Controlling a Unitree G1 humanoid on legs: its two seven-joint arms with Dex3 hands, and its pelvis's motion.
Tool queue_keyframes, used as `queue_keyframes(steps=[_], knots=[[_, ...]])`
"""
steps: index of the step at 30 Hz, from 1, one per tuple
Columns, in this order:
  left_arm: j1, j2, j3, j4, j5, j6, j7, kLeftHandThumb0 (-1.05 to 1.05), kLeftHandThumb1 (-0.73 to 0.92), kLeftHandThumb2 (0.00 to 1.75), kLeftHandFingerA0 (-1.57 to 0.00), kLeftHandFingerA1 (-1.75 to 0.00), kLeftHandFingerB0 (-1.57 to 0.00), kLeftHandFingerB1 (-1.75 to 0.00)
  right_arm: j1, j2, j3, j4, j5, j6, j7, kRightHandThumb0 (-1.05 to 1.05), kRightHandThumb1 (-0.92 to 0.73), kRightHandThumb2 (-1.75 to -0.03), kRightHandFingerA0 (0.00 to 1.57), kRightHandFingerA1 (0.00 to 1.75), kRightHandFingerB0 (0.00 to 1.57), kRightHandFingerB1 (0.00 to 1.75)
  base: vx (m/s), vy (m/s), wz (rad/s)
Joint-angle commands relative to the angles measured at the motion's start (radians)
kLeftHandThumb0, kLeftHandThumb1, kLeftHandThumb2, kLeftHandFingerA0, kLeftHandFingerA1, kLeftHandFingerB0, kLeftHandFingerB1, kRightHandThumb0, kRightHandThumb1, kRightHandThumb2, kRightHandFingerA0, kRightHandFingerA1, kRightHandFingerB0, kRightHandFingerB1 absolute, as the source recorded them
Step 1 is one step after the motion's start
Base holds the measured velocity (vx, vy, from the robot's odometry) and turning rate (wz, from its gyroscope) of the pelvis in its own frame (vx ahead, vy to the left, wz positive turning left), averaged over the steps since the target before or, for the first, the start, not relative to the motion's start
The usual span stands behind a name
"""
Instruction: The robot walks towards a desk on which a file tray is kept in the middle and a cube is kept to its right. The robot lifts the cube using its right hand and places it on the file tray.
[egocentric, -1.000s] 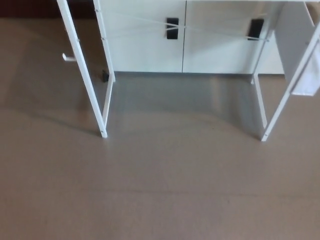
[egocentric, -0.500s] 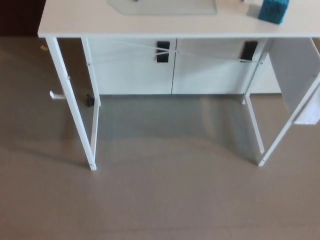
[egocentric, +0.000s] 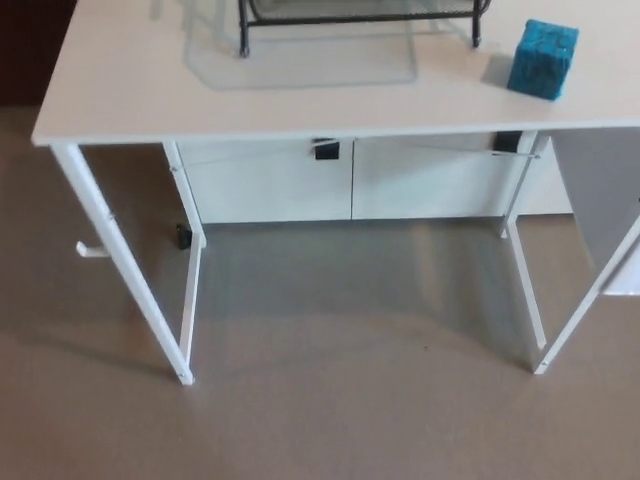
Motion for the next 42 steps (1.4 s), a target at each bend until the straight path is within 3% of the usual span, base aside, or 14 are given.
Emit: queue_keyframes(steps=[1,4,5,8,9,10,11,16,17,19,20,32,41,42], knots=[[0.005,0.009,0.021,0.007,-0.014,-0.008,0.005,-0.8,0.63,0.95,-0.02,-0.26,0.0,-0.1,-0.012,-0.004,0.006,0.011,-0.006,0.029,-0.001,-0.78,-0.56,-0.92,0.11,0.43,0.03,0.25,0.17,0.031,-0.08],[0.013,0.006,0.024,-0.012,-0.015,0.004,0.006,-0.69,0.76,0.63,-0.04,-0.27,0.0,-0.08,-0.009,-0.016,0.038,0.001,-0.042,0.048,-0.014,-0.87,-0.77,-0.64,0.25,0.36,0.0,0.24,0.18,0.087,-0.11],[0.017,0.005,0.025,-0.025,-0.016,0.015,0.006,-0.77,0.62,0.95,-0.01,-0.24,0.0,-0.11,-0.02,-0.021,0.057,0.008,-0.058,0.068,-0.011,-0.96,-0.69,-1.01,0.21,0.45,0.0,0.14,0.19,0.163,-0.13],[0.007,0.004,0.029,-0.008,-0.015,0.01,0.005,-0.77,0.62,0.95,-0.01,-0.24,0.0,-0.11,-0.03,-0.025,0.077,0.009,-0.069,0.068,-0.025,-0.84,-0.8,-0.65,0.24,0.3,0.0,0.22,0.25,0.216,0.31],[0.0,0.005,0.023,0.012,-0.006,-0.005,0.009,-0.76,0.61,0.95,-0.03,-0.26,0.0,-0.13,-0.035,-0.024,0.08,0.014,-0.071,0.071,-0.035,-0.89,-0.65,-0.99,0.16,0.43,0.02,0.19,0.24,0.259,-0.22],[-0.001,0.006,0.02,0.014,-0.001,-0.006,0.011,-0.7,0.76,0.63,-0.07,-0.28,0.0,-0.11,-0.033,-0.02,0.064,0.016,-0.05,0.057,-0.031,-0.85,-0.61,-0.96,0.21,0.45,0.03,0.21,0.23,0.209,0.03],[-0.002,0.007,0.018,0.009,0.001,0.002,0.015,-0.75,0.6,0.94,-0.08,-0.31,0.0,-0.14,-0.026,-0.016,0.046,0.011,-0.027,0.04,-0.023,-0.8,-0.74,-0.64,0.23,0.33,0.03,0.23,0.23,0.164,0.12],[0.011,0.0,0.042,-0.003,-0.027,-0.017,-0.014,-0.68,0.76,0.63,-0.04,-0.28,0.0,-0.07,-0.063,-0.016,0.059,0.052,-0.05,0.048,0.004,-0.9,-0.65,-1.0,0.15,0.41,0.0,0.17,0.22,0.086,0.06],[0.012,0.0,0.041,-0.004,-0.025,-0.018,-0.013,-0.69,0.76,0.63,-0.05,-0.27,0.0,-0.07,-0.065,-0.018,0.06,0.054,-0.051,0.046,0.004,-0.82,-0.77,-0.64,0.21,0.32,0.0,0.2,0.26,0.005,0.07],[0.001,0.001,0.043,-0.004,-0.023,-0.001,-0.001,-0.76,0.61,0.94,-0.01,-0.25,0.0,-0.13,-0.068,-0.019,0.058,0.051,-0.042,0.047,0.011,-0.9,-0.64,-1.0,0.24,0.47,0.0,0.16,0.2,-0.025,0.07],[-0.004,0.002,0.036,0.006,-0.011,-0.009,0.011,-0.77,0.62,0.93,-0.02,-0.28,0.0,-0.11,-0.063,-0.024,0.066,0.035,-0.052,0.062,0.005,-0.85,-0.78,-0.63,0.29,0.33,0.0,0.22,0.25,-0.016,0.12],[0.006,-0.003,0.024,-0.01,0.002,-0.025,0.026,-0.69,0.62,0.91,-0.05,-0.32,0.0,-0.11,-0.04,-0.011,0.026,-0.005,-0.038,0.065,-0.02,-0.84,-0.57,-0.96,0.11,0.46,0.02,0.26,0.29,-0.04,0.04],[0.004,-0.009,0.031,-0.006,-0.007,-0.02,0.018,-0.73,0.62,0.93,-0.02,-0.3,0.0,-0.11,-0.004,-0.02,0.0,-0.066,-0.011,0.04,0.008,-0.79,-0.73,-0.63,0.23,0.33,0.04,0.22,0.33,0.138,-0.13],[0.006,-0.01,0.032,-0.007,-0.009,-0.022,0.018,-0.73,0.6,0.93,-0.07,-0.31,0.0,-0.13,-0.014,-0.017,-0.009,-0.042,0.003,0.036,0.034,-0.8,-0.58,-0.96,0.2,0.47,0.0,0.19,0.14,0.1,0.04]])
